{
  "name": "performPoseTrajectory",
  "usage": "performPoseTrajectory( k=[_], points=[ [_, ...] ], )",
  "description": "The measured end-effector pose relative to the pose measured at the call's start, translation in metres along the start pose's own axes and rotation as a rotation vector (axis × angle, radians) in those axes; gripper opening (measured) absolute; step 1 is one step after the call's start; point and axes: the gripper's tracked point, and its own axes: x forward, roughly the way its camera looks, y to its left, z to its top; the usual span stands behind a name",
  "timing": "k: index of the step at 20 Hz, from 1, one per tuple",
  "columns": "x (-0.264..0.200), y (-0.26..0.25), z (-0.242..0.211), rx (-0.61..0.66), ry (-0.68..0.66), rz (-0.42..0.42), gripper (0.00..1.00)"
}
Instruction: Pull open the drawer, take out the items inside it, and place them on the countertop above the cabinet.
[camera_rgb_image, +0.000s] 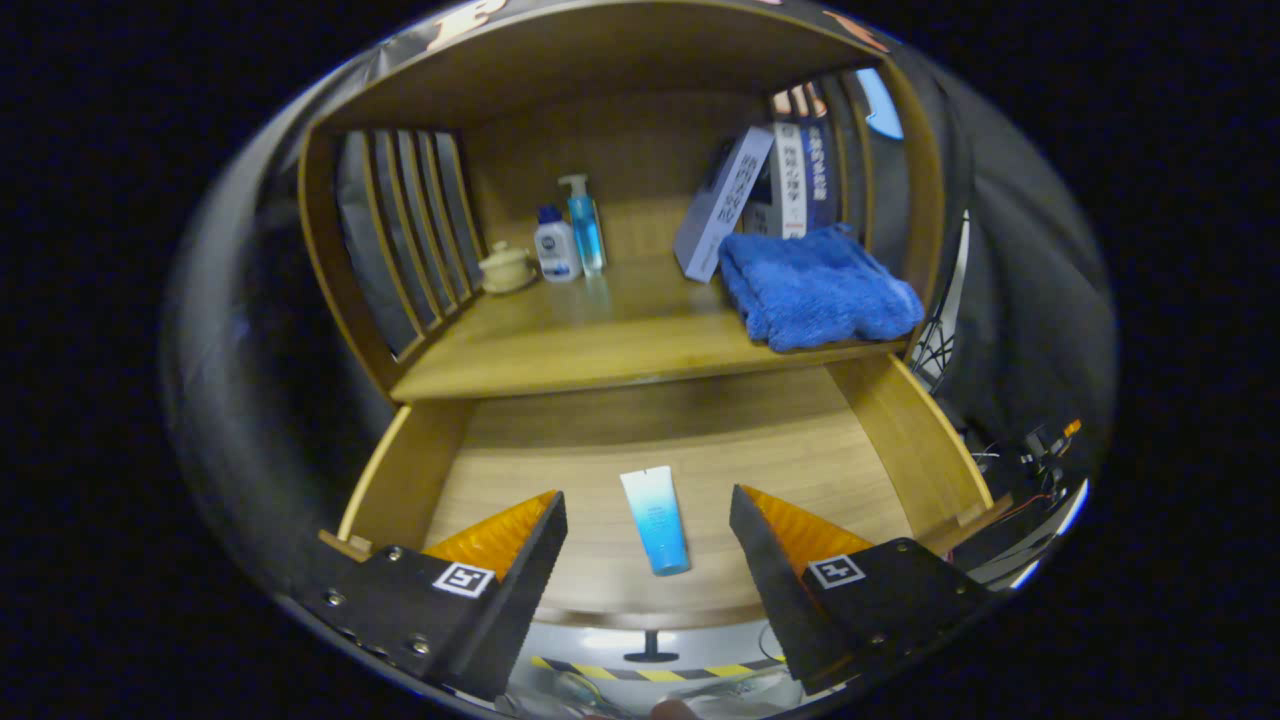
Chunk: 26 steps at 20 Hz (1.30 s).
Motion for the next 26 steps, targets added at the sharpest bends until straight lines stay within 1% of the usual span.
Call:
performPoseTrajectory(
  k=[2,4,7,9,11,12,13,14,15,16,17,18,20,21,22,24,26],
  points=[
    [0.028,0.002,-0.01,0.013,0.101,0.022,0.98],
    [0.045,0.004,-0.025,0.047,0.197,0.023,0.99],
    [0.068,-0.004,-0.038,0.013,0.305,-0.028,0.99],
    [0.081,-0.003,-0.049,0.013,0.382,-0.041,0.91],
    [0.086,-0.005,-0.051,0.016,0.42,-0.06,0.86],
    [0.09,-0.008,-0.057,0.009,0.441,-0.079,0.74],
    [0.091,-0.006,-0.058,0.012,0.46,-0.069,0.62],
    [0.09,-0.006,-0.061,0.011,0.481,-0.058,0.59],
    [0.091,-0.005,-0.063,0.026,0.498,-0.046,0.59],
    [0.096,-0.001,-0.072,0.059,0.517,-0.031,0.52],
    [0.105,-0.001,-0.07,0.074,0.518,-0.025,0.44],
    [0.093,-0.002,-0.069,0.064,0.525,-0.013,0.44],
    [0.093,0.0,-0.063,0.063,0.504,0.008,0.44],
    [0.087,0.003,-0.062,0.064,0.491,0.02,0.34],
    [0.088,0.004,-0.058,0.049,0.47,0.045,0.34],
    [0.083,0.005,-0.053,0.028,0.419,0.049,0.34],
    [0.075,0.011,-0.042,0.019,0.351,0.072,0.34]
  ],
)
